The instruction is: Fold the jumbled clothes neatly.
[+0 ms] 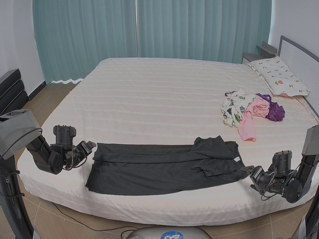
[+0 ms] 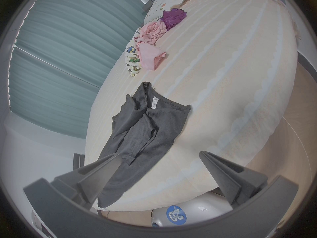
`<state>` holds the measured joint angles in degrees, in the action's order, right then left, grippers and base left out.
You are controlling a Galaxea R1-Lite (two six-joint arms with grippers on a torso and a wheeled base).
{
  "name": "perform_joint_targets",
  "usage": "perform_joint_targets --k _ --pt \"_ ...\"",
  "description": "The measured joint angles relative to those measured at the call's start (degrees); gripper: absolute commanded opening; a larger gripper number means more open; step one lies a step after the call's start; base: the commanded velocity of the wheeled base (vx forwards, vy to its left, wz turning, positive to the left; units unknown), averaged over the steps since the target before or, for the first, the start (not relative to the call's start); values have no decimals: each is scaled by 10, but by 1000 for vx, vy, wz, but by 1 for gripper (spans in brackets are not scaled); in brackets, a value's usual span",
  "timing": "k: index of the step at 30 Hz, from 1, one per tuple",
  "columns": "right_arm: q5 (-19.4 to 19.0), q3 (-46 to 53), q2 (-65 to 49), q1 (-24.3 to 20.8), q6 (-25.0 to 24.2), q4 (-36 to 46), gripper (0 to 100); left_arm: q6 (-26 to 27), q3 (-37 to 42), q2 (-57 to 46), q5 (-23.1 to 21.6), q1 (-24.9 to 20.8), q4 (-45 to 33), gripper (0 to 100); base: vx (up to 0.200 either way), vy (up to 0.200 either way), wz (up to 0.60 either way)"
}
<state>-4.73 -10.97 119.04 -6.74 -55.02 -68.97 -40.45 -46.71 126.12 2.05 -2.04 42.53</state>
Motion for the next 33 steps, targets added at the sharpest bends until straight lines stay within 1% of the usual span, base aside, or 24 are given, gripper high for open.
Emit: perform_joint_targets --k 3,13,16,21,23,28,33 --pt "0 0 0 0 0 0 100 7 -5 8 0 1 0 100 0 0 0" --pt "0 0 1 0 0 0 100 71 -27 47 -7 4 4 100 0 0 0" --pt "0 0 2 0 0 0 100 87 -36 53 -23 4 5 100 0 0 0" --pt "0 0 3 0 0 0 100 113 -42 57 -72 1 4 100 0 0 0" --pt "-1 -1 3 0 0 0 100 130 -43 58 -77 1 4 100 0 0 0" --pt "-1 -1 4 -1 0 0 100 194 -44 63 -90 -1 4 100 0 0 0" --pt "-1 -1 5 -5 0 0 100 222 -49 77 -96 -6 3 100 0 0 0"
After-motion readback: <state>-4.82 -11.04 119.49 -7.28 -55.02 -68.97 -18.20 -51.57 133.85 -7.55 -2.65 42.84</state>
